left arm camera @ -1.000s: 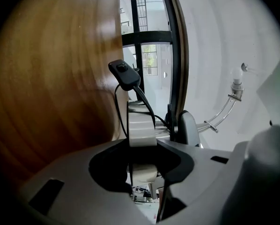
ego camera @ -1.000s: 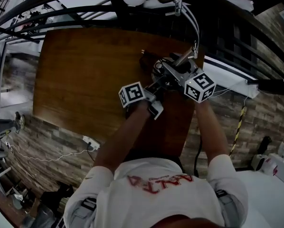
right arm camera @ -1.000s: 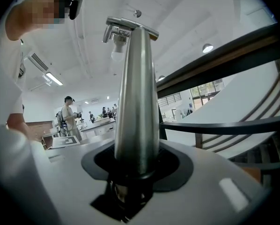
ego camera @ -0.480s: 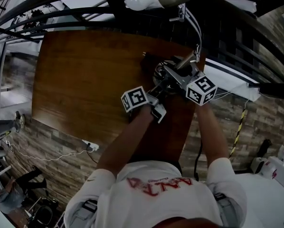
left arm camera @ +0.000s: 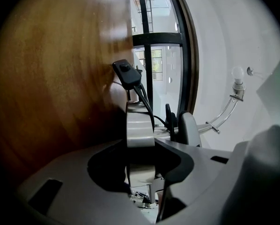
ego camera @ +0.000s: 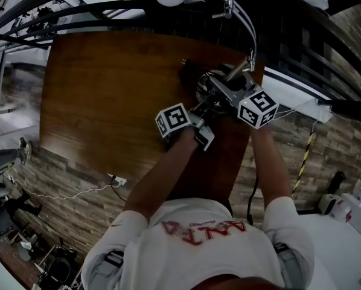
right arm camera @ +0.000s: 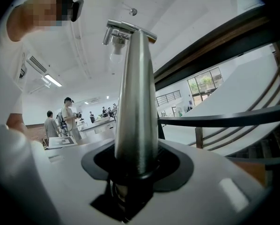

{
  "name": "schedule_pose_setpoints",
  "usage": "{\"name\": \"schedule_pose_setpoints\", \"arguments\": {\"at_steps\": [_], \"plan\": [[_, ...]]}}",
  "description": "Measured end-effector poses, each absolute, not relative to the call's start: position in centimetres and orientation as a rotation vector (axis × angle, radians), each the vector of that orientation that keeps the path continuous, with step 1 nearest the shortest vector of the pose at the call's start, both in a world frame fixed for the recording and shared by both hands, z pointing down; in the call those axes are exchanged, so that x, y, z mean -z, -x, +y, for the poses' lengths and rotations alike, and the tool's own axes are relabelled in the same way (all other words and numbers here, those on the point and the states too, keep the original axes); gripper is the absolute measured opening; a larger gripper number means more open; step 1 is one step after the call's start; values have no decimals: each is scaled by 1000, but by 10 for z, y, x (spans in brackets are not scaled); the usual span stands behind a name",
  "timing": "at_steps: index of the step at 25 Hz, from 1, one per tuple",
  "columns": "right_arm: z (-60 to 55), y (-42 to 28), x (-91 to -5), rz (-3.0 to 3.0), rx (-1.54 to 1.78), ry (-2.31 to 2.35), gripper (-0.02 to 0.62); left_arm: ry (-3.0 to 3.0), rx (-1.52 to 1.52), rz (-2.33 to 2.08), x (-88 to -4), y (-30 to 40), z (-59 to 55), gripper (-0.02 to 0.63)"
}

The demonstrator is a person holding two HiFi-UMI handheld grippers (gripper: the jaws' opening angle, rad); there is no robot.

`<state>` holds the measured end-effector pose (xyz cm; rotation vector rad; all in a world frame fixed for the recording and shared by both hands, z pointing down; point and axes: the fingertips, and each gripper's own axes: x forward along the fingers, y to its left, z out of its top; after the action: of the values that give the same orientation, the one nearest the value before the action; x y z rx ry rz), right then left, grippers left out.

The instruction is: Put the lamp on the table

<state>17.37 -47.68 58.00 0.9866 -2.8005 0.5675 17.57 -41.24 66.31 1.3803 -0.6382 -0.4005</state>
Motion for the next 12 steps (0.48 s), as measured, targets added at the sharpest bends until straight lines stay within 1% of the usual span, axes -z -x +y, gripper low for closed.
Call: {"name": "schedule_pose_setpoints", "arguments": {"at_steps": [12], "plan": [[-480, -177, -585, -2786, -614, -1028, 195, -1401, 424, -581, -664, -176, -412, 151]]}}
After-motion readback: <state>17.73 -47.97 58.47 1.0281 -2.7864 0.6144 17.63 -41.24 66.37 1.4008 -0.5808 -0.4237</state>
